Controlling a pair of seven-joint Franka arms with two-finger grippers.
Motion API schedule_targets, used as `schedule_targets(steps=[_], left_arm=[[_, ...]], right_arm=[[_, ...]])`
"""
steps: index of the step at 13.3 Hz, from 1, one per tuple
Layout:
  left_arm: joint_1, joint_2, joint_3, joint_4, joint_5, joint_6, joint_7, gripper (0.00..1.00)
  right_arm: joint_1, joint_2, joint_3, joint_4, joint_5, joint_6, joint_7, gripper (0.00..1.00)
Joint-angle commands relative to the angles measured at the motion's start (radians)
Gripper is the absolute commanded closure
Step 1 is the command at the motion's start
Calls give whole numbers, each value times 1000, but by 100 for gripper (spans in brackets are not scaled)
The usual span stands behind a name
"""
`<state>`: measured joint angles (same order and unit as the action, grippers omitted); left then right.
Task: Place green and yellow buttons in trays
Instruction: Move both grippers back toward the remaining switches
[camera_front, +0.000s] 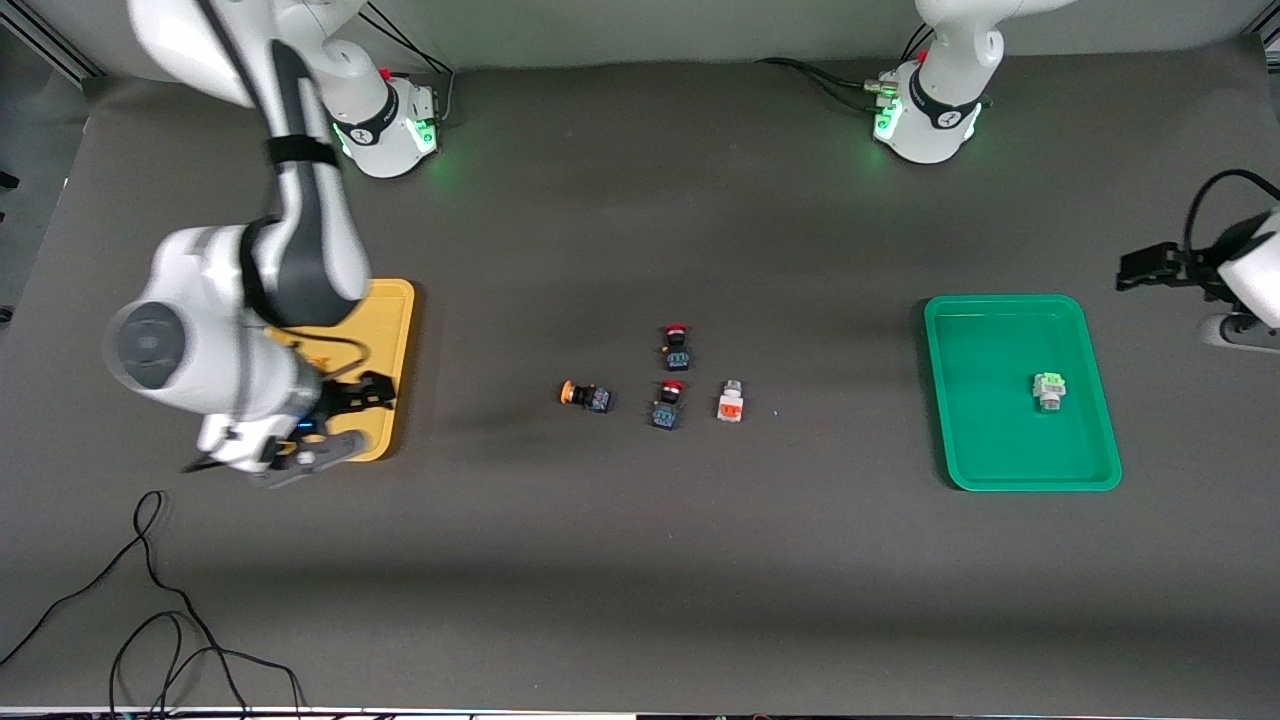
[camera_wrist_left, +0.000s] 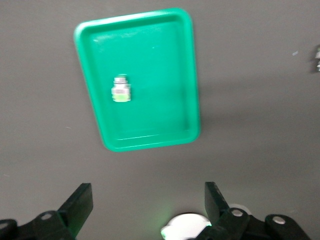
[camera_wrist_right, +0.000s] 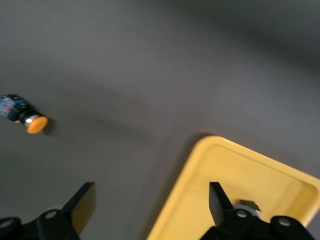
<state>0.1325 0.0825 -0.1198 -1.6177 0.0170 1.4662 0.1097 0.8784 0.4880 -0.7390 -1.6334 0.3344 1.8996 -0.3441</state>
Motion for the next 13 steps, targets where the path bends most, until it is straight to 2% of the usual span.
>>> schedule_targets(steps=[1, 4, 8, 10, 13], left_arm=[[-149, 62, 3, 32, -51, 8, -219, 1], [-267, 146, 3, 32, -132, 132, -405, 1], [-424, 291, 3, 25, -134, 351, -577, 2], [-487, 376, 3, 25, -131, 460, -646, 3], [-547, 474, 3, 25, -121, 568, -686, 3]], right_arm=[[77, 58, 1, 55, -5, -8, 23, 0], [96, 70, 137, 55, -6, 76, 23, 0], [97, 78, 240, 43, -6, 174, 4, 0], [111, 78, 269, 14, -8, 220, -63, 0], [154, 52, 271, -142, -9, 407, -127, 0]])
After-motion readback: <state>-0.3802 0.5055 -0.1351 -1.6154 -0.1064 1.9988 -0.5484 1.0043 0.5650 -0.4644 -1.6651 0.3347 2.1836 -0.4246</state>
